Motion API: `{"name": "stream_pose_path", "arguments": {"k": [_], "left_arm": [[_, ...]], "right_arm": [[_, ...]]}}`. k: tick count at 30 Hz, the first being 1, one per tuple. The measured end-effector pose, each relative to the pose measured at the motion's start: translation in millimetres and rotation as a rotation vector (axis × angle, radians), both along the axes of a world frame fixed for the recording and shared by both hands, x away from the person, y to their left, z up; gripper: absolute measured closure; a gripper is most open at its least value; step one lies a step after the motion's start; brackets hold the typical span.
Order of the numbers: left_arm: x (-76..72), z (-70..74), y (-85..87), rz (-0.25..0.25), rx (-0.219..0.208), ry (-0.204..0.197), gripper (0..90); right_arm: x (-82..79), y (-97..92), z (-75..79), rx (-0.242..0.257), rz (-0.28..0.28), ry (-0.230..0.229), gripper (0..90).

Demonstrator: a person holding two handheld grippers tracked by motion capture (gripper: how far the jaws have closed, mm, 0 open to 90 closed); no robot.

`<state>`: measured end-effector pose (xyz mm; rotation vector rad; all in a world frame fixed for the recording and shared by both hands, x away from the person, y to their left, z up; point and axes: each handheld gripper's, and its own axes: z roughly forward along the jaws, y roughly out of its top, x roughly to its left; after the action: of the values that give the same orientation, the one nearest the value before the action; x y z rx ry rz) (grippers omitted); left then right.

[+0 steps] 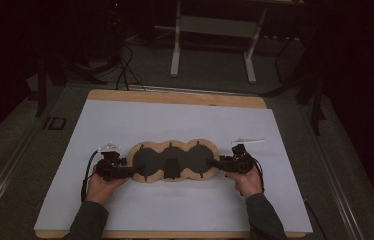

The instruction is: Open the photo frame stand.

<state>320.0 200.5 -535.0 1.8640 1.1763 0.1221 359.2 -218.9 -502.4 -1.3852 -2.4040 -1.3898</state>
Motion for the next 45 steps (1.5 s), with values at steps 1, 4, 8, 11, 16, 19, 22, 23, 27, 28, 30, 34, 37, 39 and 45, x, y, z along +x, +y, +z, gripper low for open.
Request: {"name": "stream_pose_path", "arguments": {"k": [1,4,8,11,16,19,22,23,27,28,30,34,37,39,45], "left_arm": [[-1.1,1.3,-0.8,0.001,0.013,-0.006,33.3],[-3.6,4.2,-2.2,0.006,0.029,-0.016,34.7],[-6.1,7.1,-2.2,0.011,0.033,-0.026,37.8],[-7.5,8.2,-2.1,0.014,0.038,-0.034,39.5],[-10.8,11.3,-5.4,0.019,0.067,-0.056,40.1],[-11.6,12.2,-5.8,0.018,0.068,-0.064,41.3],[-11.8,12.6,-4.2,0.012,0.064,-0.063,43.0],[-12.0,12.8,-4.3,0.011,0.067,-0.064,43.0],[-13.0,13.9,-6.4,0.016,0.077,-0.071,43.1],[-13.3,14.2,-7.1,0.018,0.081,-0.074,43.1],[-13.6,14.8,-7.8,0.014,0.09,-0.079,43.2],[-14.6,16.1,-9.2,0.012,0.098,-0.093,44.3],[-15.0,17.2,-9.7,0.008,0.108,-0.097,44.9],[-15.9,18.5,-11.0,0.006,0.127,-0.111,45.2],[-19.2,22.9,-15.8,0.003,0.18,-0.165,47.2]], "right_arm": [[0.0,0.2,-0.1,-0.004,0.0,-0.001,50.6],[0.1,0.7,-0.9,-0.021,-0.001,-0.001,50.6],[-0.1,0.7,-2.5,-0.032,-0.005,0.0,50.6],[-0.2,0.6,-3.0,-0.033,-0.009,-0.002,50.7],[-0.3,0.9,-3.5,-0.031,-0.019,-0.009,50.6],[-0.8,0.6,-3.3,-0.036,-0.022,-0.021,50.4],[-1.1,0.6,-3.2,-0.038,-0.022,-0.031,50.2],[-1.1,0.7,-3.2,-0.039,-0.022,-0.034,50.2],[-1.1,1.5,-3.1,-0.044,-0.027,-0.047,49.6],[-1.2,1.5,-2.9,-0.047,-0.027,-0.05,49.5],[-1.6,1.5,-2.3,-0.048,-0.029,-0.057,49.4],[-1.6,2.1,-1.2,-0.062,-0.032,-0.072,48.1],[-1.5,2.2,-1.2,-0.065,-0.031,-0.077,47.9],[-1.6,2.4,-1.3,-0.07,-0.031,-0.083,47.3],[-1.7,3.7,-2.2,-0.104,-0.025,-0.105,44.5]]}}
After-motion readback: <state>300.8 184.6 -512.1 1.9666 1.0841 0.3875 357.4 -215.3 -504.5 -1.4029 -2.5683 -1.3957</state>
